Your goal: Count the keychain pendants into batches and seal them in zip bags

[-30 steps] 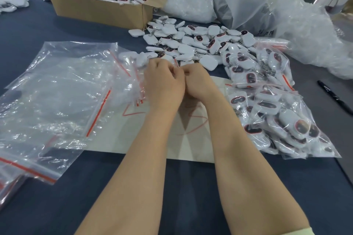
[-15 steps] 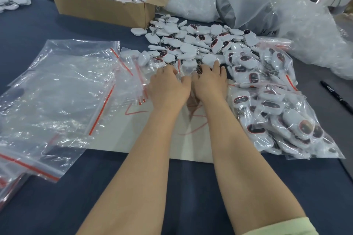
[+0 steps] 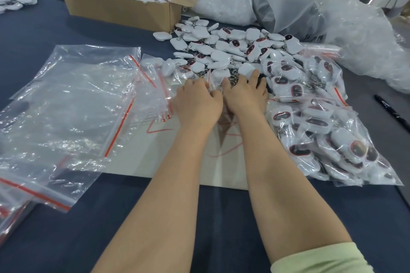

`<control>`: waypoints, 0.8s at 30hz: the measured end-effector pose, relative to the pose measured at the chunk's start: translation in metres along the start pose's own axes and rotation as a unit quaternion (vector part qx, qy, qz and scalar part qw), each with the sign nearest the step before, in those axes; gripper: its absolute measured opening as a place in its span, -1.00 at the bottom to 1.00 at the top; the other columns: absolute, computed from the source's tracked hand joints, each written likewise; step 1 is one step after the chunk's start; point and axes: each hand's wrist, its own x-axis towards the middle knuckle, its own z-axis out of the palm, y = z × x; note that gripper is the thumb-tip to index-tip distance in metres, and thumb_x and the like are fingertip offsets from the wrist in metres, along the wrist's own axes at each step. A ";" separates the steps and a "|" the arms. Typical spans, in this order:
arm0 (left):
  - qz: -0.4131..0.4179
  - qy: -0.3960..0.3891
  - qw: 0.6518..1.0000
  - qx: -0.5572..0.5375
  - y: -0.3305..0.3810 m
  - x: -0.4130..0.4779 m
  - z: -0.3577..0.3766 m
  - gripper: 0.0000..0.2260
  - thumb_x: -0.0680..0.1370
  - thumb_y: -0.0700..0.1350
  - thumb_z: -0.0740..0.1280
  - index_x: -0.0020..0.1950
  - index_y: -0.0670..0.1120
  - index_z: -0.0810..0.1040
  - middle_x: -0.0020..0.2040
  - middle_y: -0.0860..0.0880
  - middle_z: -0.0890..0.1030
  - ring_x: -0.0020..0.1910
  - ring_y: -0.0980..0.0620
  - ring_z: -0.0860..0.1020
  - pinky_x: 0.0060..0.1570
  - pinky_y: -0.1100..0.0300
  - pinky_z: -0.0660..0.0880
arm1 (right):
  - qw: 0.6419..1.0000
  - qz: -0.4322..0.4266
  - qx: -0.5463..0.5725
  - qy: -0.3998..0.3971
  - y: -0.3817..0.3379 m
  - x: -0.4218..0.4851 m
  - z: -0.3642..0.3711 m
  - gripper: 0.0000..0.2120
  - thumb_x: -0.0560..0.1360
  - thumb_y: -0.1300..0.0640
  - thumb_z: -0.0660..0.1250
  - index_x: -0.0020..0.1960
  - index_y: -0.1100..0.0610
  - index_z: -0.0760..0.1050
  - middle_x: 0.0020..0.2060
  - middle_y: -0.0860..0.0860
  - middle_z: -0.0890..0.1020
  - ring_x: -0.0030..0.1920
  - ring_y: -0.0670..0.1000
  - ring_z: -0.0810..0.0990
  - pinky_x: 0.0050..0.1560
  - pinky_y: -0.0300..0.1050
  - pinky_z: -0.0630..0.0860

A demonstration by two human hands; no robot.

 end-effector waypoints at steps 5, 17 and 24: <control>-0.001 0.001 1.000 0.010 0.000 -0.001 0.000 -0.81 0.53 -0.07 0.17 -0.06 -0.13 0.54 0.09 -0.12 0.54 0.10 -0.19 0.46 0.05 0.02 0.42 | 1.000 0.019 0.011 -0.001 -0.001 0.001 0.000 -0.38 0.62 -0.21 -0.09 0.56 0.12 0.05 0.56 0.15 -0.09 0.54 0.20 -0.11 0.50 0.14 -0.14; 0.013 -0.025 0.998 0.055 0.000 -0.002 0.002 -0.65 0.49 0.04 0.27 0.22 -0.08 0.49 0.25 -0.10 0.46 0.24 -0.16 0.38 0.13 0.06 0.33 | 0.884 -0.026 0.411 0.220 -0.003 -0.010 -0.012 -0.71 0.58 0.26 0.19 0.30 0.16 0.34 0.20 0.12 0.45 0.12 0.14 0.53 0.19 0.01 0.47; 0.003 -0.011 0.999 0.038 0.003 -0.002 0.000 -0.73 0.57 -0.09 0.14 0.19 -0.10 0.52 0.24 -0.12 0.48 0.24 -0.18 0.38 0.14 0.02 0.34 | 0.738 0.040 0.670 0.066 -0.007 -0.005 -0.012 -0.69 0.54 0.28 0.32 0.25 0.23 0.36 -0.10 0.05 0.57 -0.28 -0.12 0.58 -0.17 -0.29 0.53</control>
